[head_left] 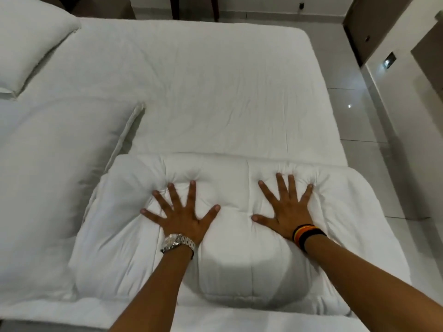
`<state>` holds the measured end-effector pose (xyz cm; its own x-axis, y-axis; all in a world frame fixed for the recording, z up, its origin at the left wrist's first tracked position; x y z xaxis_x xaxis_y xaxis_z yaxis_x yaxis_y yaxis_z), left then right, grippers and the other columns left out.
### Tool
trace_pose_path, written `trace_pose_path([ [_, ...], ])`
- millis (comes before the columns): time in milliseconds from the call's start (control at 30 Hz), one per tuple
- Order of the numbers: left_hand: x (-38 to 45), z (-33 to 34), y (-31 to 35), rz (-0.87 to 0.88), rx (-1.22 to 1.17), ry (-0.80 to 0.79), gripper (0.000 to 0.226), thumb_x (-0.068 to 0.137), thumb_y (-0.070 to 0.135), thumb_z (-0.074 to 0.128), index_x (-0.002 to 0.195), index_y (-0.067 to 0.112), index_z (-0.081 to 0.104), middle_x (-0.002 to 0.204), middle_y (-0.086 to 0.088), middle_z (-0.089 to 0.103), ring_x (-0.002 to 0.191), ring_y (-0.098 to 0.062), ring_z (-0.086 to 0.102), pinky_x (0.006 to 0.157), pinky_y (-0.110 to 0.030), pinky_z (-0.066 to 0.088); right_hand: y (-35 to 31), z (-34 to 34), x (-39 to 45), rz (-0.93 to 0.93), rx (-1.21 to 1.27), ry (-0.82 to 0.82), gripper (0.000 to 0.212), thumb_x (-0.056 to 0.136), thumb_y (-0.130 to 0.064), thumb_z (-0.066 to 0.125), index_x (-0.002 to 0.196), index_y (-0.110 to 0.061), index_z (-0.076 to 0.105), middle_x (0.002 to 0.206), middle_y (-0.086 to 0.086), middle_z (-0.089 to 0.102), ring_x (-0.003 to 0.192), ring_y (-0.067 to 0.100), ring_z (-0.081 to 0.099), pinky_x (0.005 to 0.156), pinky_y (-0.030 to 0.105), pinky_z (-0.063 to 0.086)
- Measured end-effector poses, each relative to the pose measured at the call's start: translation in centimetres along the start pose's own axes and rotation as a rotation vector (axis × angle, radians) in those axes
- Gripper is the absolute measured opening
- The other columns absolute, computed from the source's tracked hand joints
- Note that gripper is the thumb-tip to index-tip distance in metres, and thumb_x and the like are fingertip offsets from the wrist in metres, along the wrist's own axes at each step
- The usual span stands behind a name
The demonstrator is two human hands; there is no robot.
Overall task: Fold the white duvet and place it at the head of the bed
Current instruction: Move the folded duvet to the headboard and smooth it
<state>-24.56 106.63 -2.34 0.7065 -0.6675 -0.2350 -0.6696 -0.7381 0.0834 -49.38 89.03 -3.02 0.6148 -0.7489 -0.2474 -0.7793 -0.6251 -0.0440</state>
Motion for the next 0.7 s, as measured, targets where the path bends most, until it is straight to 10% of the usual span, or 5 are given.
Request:
trace_pose_path([
  [300,-7.7,-2.4,-2.8,-0.023,-0.182,0.035,0.081,0.090,0.084,0.012,0.161,0.046,0.004,0.172,-0.006,-0.009,0.154,-0.036,-0.021,0.110,-0.075,-0.014,-1.6,-6.9,2.2,-0.119,0.068,-0.042,0.107,0.062,-0.107,0.019,0.157,-0.058,0.005,0.170,0.008,0.017,0.157,0.028,0.013,0.118,0.071,0.000],
  [467,-16.5,-0.4,-4.7,-0.356,-0.460,0.204,0.084,0.089,0.082,0.029,0.161,0.045,0.005,0.168,-0.006,-0.026,0.152,-0.036,-0.029,0.114,-0.073,-0.012,-5.6,-6.8,11.1,-0.346,0.094,-0.352,0.096,0.064,-0.107,0.029,0.149,-0.071,0.001,0.171,0.000,0.017,0.153,0.030,0.028,0.124,0.053,0.022],
  [700,-23.7,6.1,1.3,-0.928,-1.250,0.330,0.085,0.090,0.065,0.059,0.151,0.066,0.001,0.165,0.018,-0.029,0.156,-0.013,-0.012,0.123,-0.051,0.018,-7.9,-2.5,16.0,-0.385,0.211,-0.593,0.100,0.065,-0.105,0.032,0.150,-0.069,-0.005,0.173,0.000,0.013,0.158,0.023,0.015,0.127,0.051,0.011],
])
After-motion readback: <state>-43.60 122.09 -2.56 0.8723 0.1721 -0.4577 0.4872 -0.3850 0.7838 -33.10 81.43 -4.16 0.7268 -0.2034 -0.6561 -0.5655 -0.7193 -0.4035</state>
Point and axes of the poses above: each hand's wrist, its own x-axis towards the middle knuckle, its own z-axis out of the palm, y = z × x, the point moved 10 cm from there along x, towards the middle knuckle
